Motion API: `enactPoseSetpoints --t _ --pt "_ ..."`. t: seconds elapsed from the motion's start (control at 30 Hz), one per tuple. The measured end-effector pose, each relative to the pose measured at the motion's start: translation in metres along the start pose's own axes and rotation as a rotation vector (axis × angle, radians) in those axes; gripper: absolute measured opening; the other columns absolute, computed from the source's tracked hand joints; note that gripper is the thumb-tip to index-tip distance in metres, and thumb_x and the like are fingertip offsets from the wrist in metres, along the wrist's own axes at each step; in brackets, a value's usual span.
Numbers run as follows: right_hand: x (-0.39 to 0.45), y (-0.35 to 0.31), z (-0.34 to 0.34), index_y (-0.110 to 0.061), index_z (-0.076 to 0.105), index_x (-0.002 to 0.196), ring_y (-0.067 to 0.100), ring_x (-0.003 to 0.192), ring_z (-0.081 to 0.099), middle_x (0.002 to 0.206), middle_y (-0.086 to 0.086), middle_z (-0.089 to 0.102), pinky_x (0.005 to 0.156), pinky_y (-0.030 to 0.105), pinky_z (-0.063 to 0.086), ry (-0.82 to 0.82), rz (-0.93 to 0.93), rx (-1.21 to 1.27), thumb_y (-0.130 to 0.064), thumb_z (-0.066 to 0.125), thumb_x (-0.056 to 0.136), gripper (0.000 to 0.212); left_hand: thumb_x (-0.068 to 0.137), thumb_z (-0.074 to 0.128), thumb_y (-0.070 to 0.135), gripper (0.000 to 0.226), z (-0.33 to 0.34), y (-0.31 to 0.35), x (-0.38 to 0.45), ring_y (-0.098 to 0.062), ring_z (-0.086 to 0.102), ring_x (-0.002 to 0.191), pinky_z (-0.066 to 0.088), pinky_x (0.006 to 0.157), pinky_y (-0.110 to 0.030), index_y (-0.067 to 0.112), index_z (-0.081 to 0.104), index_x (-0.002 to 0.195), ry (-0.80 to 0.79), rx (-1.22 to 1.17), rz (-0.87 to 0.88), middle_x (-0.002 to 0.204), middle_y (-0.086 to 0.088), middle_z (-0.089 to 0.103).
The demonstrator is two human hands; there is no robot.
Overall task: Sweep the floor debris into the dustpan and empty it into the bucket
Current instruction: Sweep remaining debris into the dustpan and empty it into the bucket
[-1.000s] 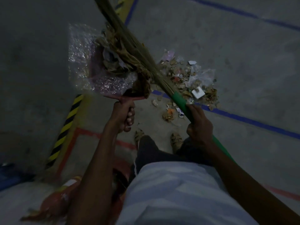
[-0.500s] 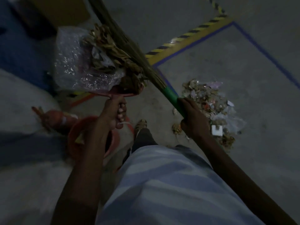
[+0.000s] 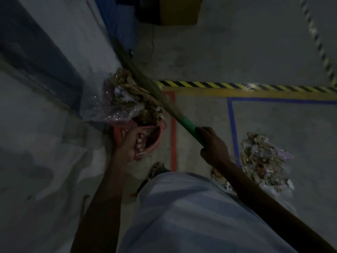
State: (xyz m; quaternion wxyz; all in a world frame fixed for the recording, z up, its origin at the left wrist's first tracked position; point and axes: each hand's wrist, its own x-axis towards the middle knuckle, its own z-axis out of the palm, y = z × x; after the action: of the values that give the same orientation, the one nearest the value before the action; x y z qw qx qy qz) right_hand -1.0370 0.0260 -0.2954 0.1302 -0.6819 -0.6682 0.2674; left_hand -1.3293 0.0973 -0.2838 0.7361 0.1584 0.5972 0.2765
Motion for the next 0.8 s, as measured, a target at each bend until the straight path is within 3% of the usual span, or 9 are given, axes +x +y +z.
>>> enactPoseSetpoints --t 0.27,0.5,0.6,0.8 --pt "0.049 -0.067 0.053 -0.028 0.046 0.143 0.028 0.098 0.062 0.139 -0.008 0.045 0.062 0.044 0.056 -0.174 0.058 -0.06 0.0 0.064 0.065 0.086 0.092 0.048 0.014 0.034 -0.09 0.0 0.053 -0.008 0.025 0.028 0.019 0.034 -0.014 0.019 0.034 0.061 0.099 -0.119 -0.202 0.038 0.007 0.031" --pt "0.065 -0.092 0.088 -0.023 0.046 0.144 0.034 0.094 0.062 0.139 -0.002 0.046 0.062 0.038 0.051 -0.229 0.173 -0.104 -0.002 0.066 0.069 0.081 0.086 0.055 0.017 0.037 -0.13 -0.002 0.111 -0.008 0.025 0.032 0.019 0.036 -0.016 0.022 0.036 0.055 0.053 0.006 -0.384 0.041 0.007 0.031" --pt "0.066 -0.101 0.097 -0.023 0.048 0.144 0.034 0.094 0.062 0.14 -0.003 0.046 0.064 0.033 0.046 -0.229 0.229 -0.117 -0.003 0.067 0.069 0.08 0.087 0.056 0.018 0.038 -0.139 -0.01 0.129 -0.008 0.027 0.033 0.024 0.034 -0.016 0.021 0.035 0.055 0.066 0.04 -0.432 0.042 0.007 0.032" --pt "0.048 -0.114 0.103 -0.02 0.052 0.14 0.036 0.082 0.064 0.139 -0.001 0.049 0.057 0.039 0.05 -0.136 0.245 -0.119 0.004 0.062 0.068 0.077 0.085 0.056 0.013 0.043 -0.151 -0.019 0.146 -0.009 0.026 0.032 0.024 0.034 -0.014 0.02 0.033 0.049 0.104 0.109 -0.549 0.041 0.006 0.033"
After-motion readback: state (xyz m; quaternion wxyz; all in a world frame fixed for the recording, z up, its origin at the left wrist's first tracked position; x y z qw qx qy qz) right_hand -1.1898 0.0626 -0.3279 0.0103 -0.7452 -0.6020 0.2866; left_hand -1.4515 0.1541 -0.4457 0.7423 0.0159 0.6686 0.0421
